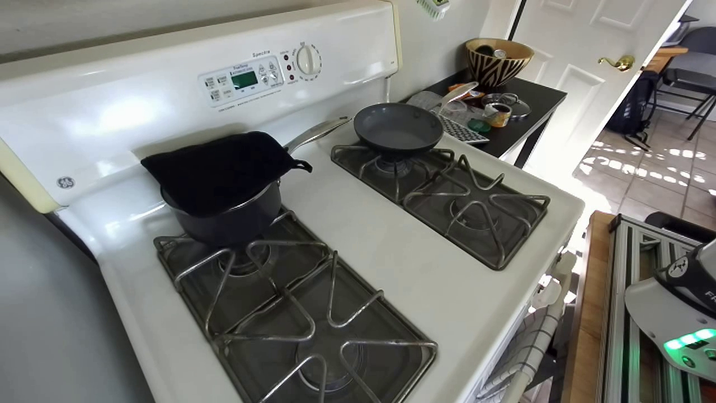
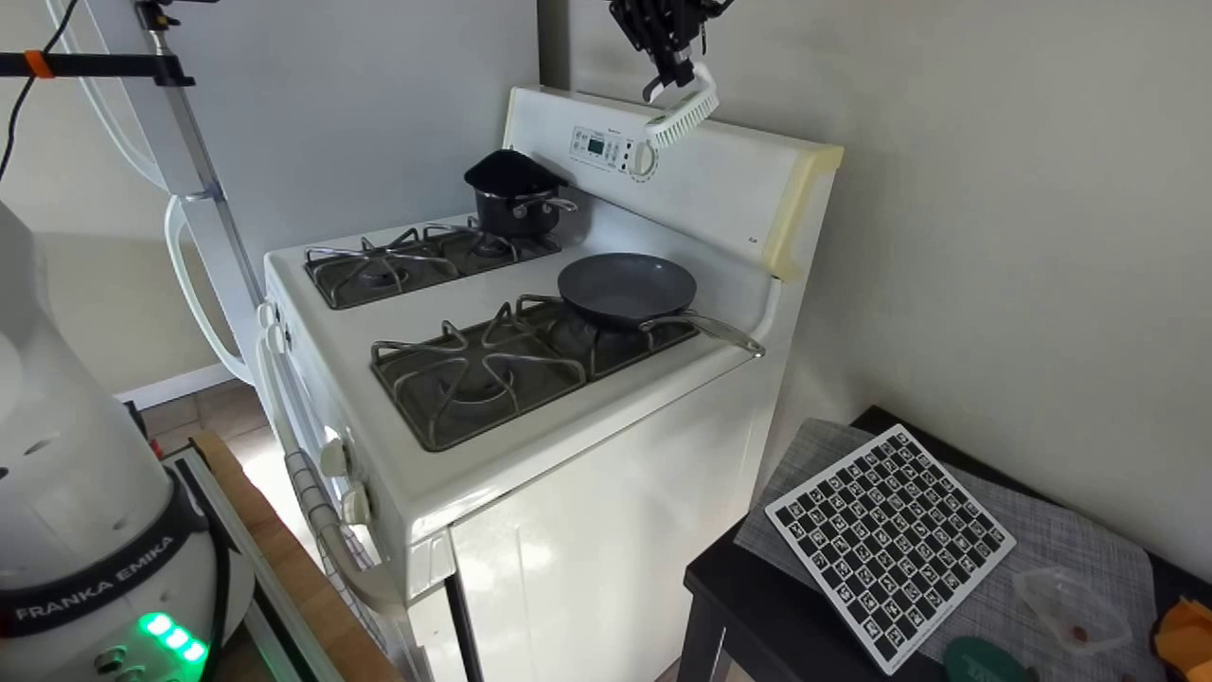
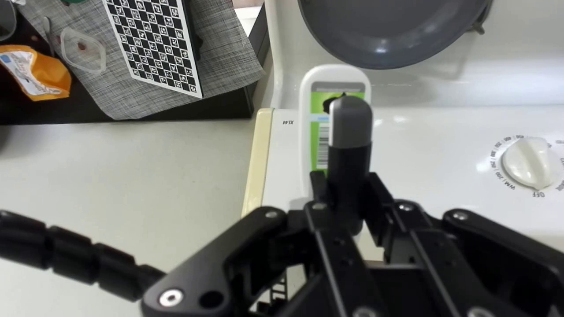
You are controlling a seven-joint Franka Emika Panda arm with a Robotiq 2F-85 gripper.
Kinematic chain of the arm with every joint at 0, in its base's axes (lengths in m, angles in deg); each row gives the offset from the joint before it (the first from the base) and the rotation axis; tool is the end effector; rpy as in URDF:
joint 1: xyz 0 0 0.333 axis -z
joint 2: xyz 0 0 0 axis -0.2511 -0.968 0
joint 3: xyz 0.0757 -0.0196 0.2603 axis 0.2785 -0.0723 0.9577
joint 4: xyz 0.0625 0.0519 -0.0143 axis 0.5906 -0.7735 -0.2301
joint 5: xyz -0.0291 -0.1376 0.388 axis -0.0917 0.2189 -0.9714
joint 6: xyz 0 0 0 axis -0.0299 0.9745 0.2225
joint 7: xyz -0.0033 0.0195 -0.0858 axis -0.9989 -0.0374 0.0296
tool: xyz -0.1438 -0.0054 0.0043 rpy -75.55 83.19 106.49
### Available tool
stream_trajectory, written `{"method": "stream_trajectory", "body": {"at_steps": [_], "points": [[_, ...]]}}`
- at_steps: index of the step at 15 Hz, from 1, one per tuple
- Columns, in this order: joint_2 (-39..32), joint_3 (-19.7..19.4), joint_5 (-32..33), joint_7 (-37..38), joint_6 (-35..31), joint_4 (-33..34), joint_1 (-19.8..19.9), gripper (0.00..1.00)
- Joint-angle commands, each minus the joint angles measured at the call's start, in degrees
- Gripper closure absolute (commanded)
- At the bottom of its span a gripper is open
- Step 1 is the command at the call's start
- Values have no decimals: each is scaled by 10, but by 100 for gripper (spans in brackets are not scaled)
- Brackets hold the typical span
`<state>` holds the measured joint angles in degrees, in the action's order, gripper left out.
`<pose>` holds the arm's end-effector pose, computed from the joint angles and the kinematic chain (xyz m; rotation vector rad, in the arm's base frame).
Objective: Use the brush to clean the top of the stove
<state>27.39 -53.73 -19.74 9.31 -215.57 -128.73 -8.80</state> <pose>0.5776 -0.0796 0.5015 2.8494 -0.3779 0.6433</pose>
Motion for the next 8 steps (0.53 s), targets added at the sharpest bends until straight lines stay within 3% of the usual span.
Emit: {"method": "stream_trajectory", "body": {"at_steps": [1,8], "points": [[-16,-13,4,-16,-37,16,6,96],[-58,-45,-50,-97,-110,32,5,96]]}}
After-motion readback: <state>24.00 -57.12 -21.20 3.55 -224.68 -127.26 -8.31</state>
